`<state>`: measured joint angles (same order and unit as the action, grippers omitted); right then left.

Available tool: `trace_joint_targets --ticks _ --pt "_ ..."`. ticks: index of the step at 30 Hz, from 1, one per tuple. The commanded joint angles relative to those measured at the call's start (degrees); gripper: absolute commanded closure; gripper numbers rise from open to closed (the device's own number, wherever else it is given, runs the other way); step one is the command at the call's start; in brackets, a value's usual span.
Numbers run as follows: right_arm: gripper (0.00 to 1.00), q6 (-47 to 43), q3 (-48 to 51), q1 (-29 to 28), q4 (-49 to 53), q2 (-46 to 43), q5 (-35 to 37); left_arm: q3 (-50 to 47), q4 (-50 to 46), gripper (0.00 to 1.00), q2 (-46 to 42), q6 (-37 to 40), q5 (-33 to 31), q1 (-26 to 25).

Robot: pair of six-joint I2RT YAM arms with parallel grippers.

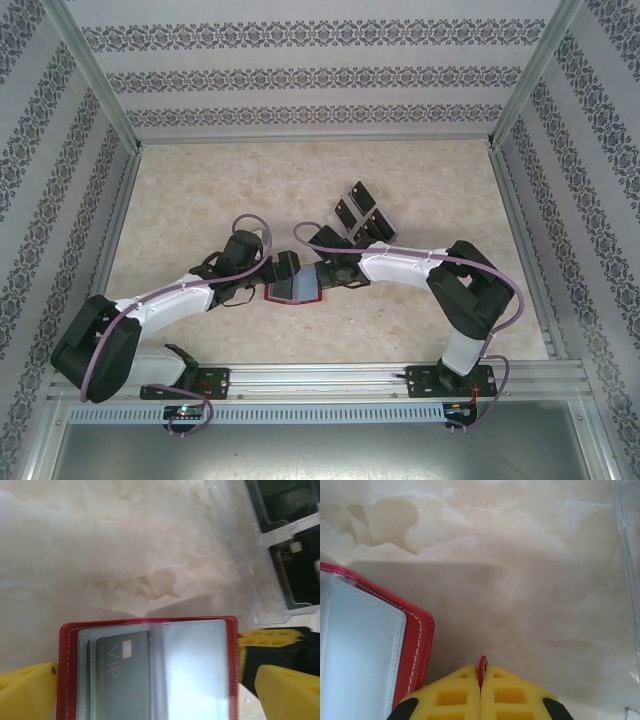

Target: Put the credit cards into the card holder

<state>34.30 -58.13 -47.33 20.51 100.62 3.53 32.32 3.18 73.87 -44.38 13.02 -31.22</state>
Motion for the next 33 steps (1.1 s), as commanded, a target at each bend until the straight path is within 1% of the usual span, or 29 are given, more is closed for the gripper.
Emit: trace_joint_targets --ticks 1,2,6,13,19,24,28,33 --pt "0.85 0.02 -1.02 0.98 0.03 -1.86 -0.69 0.96 4.66 0.0 -1.47 -3.0 1.68 -1.52" --pt "0.78 0.13 -0.69 1.31 0.14 -2.33 -0.71 1.15 5.28 0.0 -1.5 -3.48 1.66 -1.94" --pt "0.65 0.26 0.36 2.67 0.22 -5.03 -0.81 2.08 6.99 0.0 -0.71 -4.94 1.4 -3.76" --pt "0.55 0.65 2.62 4.76 1.18 -11.77 -0.94 5.3 9.88 0.0 2.82 -6.15 -1.03 -9.38" --pt "0.53 2.28 6.81 7.33 2.66 -19.41 -0.73 7.32 14.53 0.0 7.9 -8.25 -3.61 -14.96" --pt "0.52 3.8 12.27 11.06 4.11 -26.78 -1.01 7.55 19.48 0.0 12.92 -10.58 -5.5 -18.66" --pt "0.52 4.11 14.39 12.42 5.05 -30.66 -2.35 7.23 21.21 0.0 14.35 -11.63 -6.16 -19.09" --pt "0.53 5.5 15.62 11.46 4.1 -32.39 -5.27 8.43 17.93 0.0 11.87 -9.37 -8.38 -19.04"
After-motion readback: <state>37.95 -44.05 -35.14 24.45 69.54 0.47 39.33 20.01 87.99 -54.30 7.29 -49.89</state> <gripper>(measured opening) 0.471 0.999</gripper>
